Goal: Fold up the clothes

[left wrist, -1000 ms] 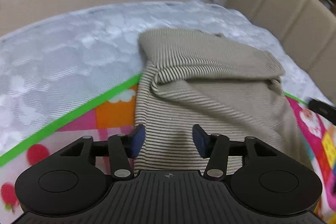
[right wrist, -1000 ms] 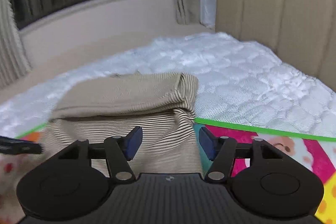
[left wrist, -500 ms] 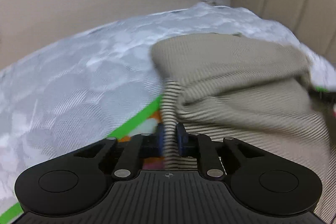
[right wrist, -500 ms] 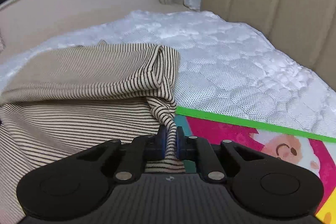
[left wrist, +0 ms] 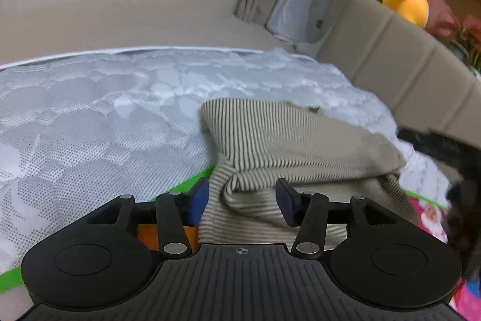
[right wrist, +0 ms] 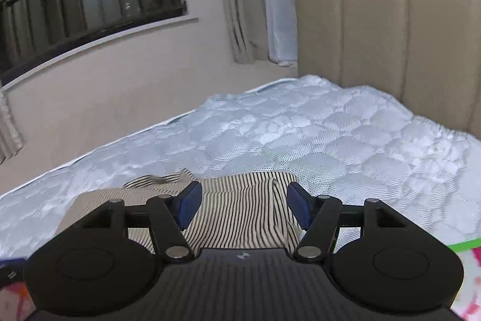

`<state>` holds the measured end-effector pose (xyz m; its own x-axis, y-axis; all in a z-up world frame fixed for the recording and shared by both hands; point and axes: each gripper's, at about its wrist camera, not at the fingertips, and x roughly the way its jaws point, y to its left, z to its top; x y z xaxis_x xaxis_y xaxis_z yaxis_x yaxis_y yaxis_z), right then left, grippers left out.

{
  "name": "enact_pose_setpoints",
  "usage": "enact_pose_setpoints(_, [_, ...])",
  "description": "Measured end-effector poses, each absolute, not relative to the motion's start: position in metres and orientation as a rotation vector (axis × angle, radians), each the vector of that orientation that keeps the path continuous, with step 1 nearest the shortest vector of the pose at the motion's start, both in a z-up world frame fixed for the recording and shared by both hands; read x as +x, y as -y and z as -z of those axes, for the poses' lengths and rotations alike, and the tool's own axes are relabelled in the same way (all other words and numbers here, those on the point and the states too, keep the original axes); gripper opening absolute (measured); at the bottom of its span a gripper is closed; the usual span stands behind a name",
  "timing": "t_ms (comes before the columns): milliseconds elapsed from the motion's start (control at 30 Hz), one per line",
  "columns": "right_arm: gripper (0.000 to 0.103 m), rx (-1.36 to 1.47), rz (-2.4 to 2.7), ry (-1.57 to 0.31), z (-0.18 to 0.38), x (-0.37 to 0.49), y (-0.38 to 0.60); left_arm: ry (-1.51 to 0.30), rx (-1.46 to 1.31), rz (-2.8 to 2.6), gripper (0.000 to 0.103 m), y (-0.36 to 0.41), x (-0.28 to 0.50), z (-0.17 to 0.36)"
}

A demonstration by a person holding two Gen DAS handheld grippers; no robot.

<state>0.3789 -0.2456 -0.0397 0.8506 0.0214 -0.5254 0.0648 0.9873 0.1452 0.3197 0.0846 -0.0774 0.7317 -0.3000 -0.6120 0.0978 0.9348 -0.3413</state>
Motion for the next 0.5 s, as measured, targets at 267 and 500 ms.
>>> enact_pose_setpoints(267, [0.067,0.282,0.017,-0.727,0.085,0.452,0.282,-0.717,-0.451,0.242,0.078,-0.106,0.326,0.081])
enact_pose_setpoints(500, [0.023,0.234,-0.133,-0.728,0.08,0.453,0.274,-0.774,-0.501,0.266,0.082,-0.107,0.338,0.105])
